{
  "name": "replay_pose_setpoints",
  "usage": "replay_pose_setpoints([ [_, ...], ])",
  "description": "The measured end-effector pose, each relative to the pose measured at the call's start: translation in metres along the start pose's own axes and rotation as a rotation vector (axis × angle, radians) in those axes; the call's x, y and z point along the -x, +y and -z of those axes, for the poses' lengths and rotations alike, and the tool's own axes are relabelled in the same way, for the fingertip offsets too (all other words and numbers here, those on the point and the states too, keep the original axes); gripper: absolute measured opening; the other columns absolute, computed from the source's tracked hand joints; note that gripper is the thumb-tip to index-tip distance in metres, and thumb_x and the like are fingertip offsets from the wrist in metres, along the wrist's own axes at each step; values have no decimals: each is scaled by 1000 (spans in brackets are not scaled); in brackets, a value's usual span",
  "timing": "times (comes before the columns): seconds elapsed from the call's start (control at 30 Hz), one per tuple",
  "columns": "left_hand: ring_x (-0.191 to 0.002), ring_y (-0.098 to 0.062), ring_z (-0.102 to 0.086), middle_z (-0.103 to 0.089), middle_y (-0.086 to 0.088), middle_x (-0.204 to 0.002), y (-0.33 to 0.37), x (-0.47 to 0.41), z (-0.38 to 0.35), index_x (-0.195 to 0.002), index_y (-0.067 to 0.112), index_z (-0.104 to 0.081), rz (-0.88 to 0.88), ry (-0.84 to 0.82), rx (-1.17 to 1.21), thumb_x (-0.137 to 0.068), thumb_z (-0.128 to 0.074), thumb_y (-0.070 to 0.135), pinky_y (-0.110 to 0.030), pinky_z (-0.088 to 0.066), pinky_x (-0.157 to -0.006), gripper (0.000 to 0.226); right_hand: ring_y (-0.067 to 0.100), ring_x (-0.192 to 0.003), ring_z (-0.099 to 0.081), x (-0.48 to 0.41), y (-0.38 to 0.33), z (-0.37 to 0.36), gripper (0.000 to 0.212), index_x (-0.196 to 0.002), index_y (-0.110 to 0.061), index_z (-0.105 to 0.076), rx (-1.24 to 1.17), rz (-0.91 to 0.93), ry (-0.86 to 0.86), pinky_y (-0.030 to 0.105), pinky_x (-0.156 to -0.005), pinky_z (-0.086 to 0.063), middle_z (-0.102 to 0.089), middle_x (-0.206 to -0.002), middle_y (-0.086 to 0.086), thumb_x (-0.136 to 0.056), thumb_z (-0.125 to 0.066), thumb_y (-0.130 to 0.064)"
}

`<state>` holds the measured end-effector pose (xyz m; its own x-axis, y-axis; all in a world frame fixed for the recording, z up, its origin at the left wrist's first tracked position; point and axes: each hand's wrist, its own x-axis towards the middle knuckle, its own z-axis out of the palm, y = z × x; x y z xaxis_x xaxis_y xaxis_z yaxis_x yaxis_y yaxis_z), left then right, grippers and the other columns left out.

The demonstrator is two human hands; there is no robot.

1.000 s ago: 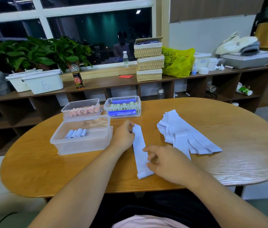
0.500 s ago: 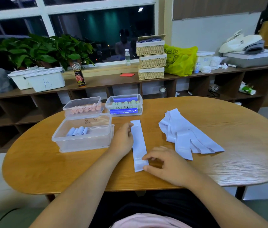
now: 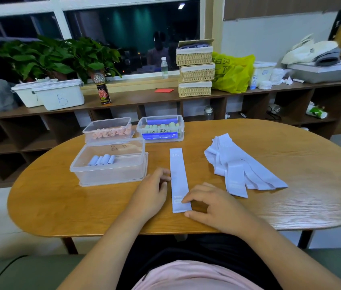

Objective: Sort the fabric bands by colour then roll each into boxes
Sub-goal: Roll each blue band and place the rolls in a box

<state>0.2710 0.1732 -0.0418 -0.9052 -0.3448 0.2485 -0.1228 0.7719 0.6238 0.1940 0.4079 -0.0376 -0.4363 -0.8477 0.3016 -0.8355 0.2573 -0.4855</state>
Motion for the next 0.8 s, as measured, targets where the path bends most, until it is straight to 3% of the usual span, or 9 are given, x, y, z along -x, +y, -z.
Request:
replay_pose_setpoints([
  [0.2, -118, 5, -58, -66, 26, -125, 1, 3, 1, -138, 42, -52, -11, -20, -19, -107, -56, 20, -21, -49, -100, 38, -3, -125, -51, -1, 1, -1, 42, -129, -40, -68, 48, -12, 13, 20, -106, -42, -59, -130, -31, -93, -72, -60],
  [0.33, -117, 6, -58, -64, 25, -126, 4, 7, 3, -137, 41, -54, -12, 3, -23, -107, -57, 17, -11, -43, -94, 39, -8, -128, -48, -2, 2, -1, 46, -133, -40, -67, 70, -21, -4, 21, -109, -42, -61, -133, -29, -93, -69, -62],
  [0.4, -118, 5, -58, -64, 24, -126, 5, 12, 4, -138, 39, -54, -35, 2, -20, -107, -57, 17, -14, -46, -96, 38, -9, -129, -47, -2, 3, -2, 47, -134, -40, -66, 76, -27, -10, 24, -109, -43, -61, -133, -28, -93, -68, -63],
  [0.5, -120, 4, -56, -64, 25, -125, 7, 21, 7, -139, 38, -55, -94, -24, -34, -107, -55, 18, -24, -50, -103, 38, -6, -126, -50, -2, 4, -3, 42, -132, -39, -67, 73, -23, 3, 27, -107, -45, -64, -129, -27, -95, -66, -61],
  [0.6, -123, 3, -54, -62, 25, -124, 7, 34, 11, -135, 36, -60, -198, -47, -21, -106, -56, 19, -23, -47, -106, 34, -6, -123, -52, -3, 5, -5, 38, -132, -38, -66, 79, -26, 21, 28, -105, -47, -65, -126, -26, -100, -62, -58],
  [0.8, -113, -6, -58, -63, 16, -115, 13, 44, 14, -124, 26, -67, -453, -58, -38, -100, -65, 18, -27, -49, -96, 24, -4, -107, -60, -11, 6, -8, 20, -124, -46, -59, 73, -75, 110, 33, -88, -55, -68, -110, -24, -105, -54, -49],
])
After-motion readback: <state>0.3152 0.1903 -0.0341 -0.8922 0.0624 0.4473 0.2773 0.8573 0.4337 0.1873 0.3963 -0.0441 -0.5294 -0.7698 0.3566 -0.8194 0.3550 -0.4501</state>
